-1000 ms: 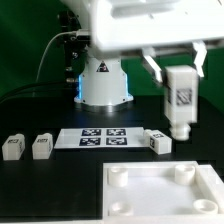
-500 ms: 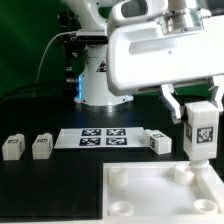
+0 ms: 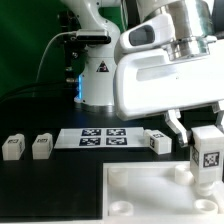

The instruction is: Assemble one leg

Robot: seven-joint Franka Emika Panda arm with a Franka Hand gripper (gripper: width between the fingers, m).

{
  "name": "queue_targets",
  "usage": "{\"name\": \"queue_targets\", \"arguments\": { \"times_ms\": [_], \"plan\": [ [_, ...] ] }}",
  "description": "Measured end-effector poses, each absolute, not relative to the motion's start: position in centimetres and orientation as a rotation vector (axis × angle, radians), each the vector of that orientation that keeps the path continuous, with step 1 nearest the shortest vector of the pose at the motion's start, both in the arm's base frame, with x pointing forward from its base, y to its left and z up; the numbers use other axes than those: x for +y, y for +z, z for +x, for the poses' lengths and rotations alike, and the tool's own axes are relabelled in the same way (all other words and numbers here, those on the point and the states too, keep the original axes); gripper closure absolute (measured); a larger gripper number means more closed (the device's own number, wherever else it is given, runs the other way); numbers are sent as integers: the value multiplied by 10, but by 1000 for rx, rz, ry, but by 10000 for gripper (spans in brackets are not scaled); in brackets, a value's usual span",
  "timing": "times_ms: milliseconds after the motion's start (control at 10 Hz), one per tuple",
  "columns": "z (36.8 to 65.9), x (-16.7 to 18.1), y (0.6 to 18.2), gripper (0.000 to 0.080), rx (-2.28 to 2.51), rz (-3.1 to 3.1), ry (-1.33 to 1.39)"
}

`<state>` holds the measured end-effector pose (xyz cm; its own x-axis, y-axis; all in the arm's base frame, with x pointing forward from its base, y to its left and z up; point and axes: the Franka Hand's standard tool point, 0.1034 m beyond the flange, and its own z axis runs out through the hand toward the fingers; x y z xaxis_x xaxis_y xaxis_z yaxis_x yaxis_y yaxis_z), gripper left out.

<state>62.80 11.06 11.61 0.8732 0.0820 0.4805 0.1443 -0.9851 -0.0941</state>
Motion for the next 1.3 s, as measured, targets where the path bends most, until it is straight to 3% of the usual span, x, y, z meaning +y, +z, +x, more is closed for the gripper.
{"name": "queue_targets", "arguments": {
  "times_ms": [600,1300],
  "plan": [
    [621,115,89,506,-179,-2921,-707],
    [611,117,83,506,-88,-2913,-893]
  ]
}}
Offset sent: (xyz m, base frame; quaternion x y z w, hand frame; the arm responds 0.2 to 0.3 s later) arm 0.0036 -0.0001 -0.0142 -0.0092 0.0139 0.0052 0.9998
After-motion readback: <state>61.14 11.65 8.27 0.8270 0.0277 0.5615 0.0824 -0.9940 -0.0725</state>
